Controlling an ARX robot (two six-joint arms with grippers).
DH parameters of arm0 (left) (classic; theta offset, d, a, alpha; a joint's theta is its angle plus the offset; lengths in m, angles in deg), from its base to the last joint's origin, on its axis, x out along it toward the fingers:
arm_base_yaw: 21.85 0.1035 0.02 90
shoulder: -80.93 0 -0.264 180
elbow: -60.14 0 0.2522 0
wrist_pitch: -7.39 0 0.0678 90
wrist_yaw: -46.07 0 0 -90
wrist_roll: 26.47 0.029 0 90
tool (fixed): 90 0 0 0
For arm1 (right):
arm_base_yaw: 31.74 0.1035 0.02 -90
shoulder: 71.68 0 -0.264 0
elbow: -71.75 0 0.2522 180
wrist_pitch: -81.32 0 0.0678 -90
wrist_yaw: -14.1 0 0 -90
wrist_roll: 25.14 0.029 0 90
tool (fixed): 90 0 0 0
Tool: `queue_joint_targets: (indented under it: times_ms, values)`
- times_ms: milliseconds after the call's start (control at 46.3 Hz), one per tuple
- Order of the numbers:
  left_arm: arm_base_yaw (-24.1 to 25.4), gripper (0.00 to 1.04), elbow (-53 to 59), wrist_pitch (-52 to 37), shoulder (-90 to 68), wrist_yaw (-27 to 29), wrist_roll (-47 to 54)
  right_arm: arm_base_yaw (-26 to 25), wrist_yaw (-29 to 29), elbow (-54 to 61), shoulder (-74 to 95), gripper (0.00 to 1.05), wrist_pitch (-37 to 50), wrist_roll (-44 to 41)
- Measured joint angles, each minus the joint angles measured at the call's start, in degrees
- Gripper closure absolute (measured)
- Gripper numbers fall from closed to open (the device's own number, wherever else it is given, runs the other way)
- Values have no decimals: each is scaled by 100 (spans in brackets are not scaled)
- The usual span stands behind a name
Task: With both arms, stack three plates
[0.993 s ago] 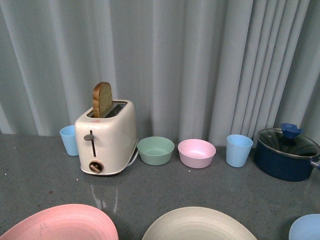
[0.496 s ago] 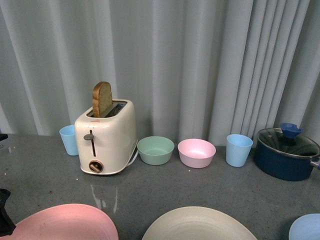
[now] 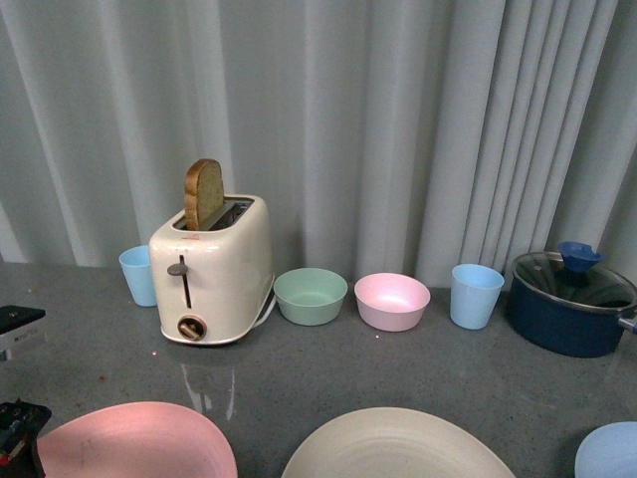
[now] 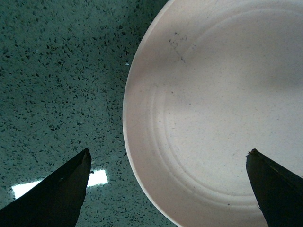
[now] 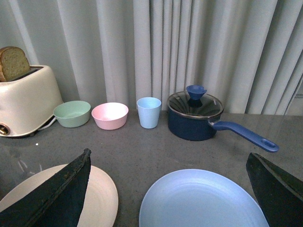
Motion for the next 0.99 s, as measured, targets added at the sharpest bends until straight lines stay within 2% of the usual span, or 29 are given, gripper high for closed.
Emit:
queue_joint_targets:
  times_ms: [993]
  values:
    - [-66,7,-247,-721,-1060,140,153,0,0,0,0,7,0,0]
